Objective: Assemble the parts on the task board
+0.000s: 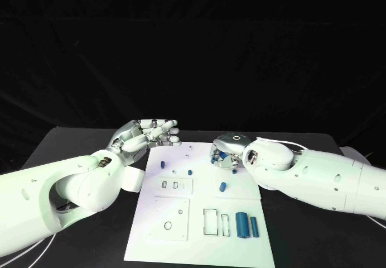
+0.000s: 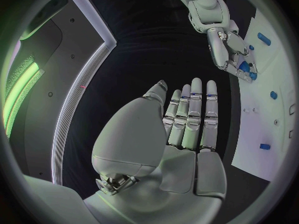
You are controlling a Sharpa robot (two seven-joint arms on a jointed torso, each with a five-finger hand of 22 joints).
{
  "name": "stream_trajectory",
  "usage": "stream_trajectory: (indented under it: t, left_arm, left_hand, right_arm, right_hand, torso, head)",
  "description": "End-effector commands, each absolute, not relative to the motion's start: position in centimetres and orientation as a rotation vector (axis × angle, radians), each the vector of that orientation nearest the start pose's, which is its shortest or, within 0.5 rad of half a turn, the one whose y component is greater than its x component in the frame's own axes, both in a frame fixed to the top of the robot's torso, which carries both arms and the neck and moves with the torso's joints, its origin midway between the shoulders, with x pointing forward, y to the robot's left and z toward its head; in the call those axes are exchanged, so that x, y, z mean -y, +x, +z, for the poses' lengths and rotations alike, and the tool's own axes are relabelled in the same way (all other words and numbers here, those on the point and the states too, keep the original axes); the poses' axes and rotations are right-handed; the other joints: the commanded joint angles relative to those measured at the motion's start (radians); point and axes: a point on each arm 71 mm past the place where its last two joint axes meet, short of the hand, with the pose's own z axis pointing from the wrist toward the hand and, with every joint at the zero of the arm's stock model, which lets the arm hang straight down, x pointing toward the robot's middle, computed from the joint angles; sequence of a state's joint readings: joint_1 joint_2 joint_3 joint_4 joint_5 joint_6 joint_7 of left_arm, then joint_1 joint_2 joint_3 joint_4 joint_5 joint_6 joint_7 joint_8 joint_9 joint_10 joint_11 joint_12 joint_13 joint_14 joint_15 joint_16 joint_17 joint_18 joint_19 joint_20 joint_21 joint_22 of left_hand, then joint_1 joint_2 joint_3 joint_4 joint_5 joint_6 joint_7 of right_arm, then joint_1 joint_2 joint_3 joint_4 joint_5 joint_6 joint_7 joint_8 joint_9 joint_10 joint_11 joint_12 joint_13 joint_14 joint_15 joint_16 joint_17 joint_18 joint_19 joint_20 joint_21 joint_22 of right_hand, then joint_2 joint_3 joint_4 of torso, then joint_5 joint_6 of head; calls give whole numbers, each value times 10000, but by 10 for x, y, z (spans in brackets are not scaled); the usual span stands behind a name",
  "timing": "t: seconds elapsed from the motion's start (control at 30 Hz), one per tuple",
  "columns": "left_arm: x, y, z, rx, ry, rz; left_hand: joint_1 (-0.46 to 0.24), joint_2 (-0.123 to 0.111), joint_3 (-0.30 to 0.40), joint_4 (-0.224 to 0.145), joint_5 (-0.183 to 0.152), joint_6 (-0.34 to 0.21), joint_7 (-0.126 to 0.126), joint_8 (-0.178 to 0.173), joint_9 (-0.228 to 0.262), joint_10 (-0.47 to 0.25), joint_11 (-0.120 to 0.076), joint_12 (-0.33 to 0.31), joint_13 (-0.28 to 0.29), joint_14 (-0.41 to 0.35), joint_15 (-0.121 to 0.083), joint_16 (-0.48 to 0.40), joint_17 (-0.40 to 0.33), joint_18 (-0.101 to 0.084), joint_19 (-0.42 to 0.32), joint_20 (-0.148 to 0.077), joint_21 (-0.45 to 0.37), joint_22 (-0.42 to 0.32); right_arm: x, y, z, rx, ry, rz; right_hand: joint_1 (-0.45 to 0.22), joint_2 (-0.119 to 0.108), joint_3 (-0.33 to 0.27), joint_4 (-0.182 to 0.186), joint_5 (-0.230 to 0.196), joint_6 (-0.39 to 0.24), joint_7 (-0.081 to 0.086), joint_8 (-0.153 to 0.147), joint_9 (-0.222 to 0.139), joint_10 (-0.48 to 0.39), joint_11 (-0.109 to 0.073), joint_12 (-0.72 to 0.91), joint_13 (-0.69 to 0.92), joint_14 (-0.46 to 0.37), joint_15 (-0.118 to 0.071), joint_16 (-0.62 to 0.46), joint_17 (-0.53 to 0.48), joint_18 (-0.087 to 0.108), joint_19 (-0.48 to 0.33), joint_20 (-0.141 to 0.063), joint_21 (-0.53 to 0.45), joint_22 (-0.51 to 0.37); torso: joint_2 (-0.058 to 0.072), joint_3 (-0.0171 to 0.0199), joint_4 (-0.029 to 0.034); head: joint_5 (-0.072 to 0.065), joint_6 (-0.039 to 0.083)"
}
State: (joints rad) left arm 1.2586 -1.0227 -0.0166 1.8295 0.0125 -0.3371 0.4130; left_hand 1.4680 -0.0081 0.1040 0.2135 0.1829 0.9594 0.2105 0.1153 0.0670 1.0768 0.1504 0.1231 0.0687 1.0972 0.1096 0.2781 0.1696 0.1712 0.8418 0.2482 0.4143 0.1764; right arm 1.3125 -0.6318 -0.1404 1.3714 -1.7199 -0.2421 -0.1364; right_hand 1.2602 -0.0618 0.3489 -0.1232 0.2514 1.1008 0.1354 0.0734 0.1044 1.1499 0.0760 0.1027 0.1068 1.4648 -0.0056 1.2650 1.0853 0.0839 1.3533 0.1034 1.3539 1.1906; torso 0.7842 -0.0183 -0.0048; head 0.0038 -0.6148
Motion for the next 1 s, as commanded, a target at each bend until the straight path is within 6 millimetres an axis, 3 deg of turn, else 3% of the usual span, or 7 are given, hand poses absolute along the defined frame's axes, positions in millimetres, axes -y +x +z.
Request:
stream_trajectory:
  t: [0.03,1.0]
  left_arm:
    - [-205,437,-116,-13782,-10273,-17215]
    - [-206,438,-116,-13779,-10308,-17192]
  left_hand:
    - [7,8,44,-18,17,9,35,-33,-15,13,51,-53,-11,-79,-25,-54,14,107,-6,-7,45,-8]
    - [7,11,65,-14,16,5,43,-50,-16,7,59,-76,-12,-94,-19,-71,18,106,-18,-2,43,-12]
  right_arm:
    - [133,514,-174,-15956,-5443,4456]
    - [130,519,-177,-16143,-5467,4144]
  right_hand:
    - [20,118,114,-5,-104,108,-9,46,19,104,10,48,18,357,12,80,60,-87,113,7,86,125]
    - [-94,3,290,157,-530,273,-58,83,93,199,-20,75,7,327,-6,200,93,-107,142,-15,189,300]
  torso:
    - [16,14,16]
    - [54,0,15]
  head:
    - [-21,-6]
    - [37,-97]
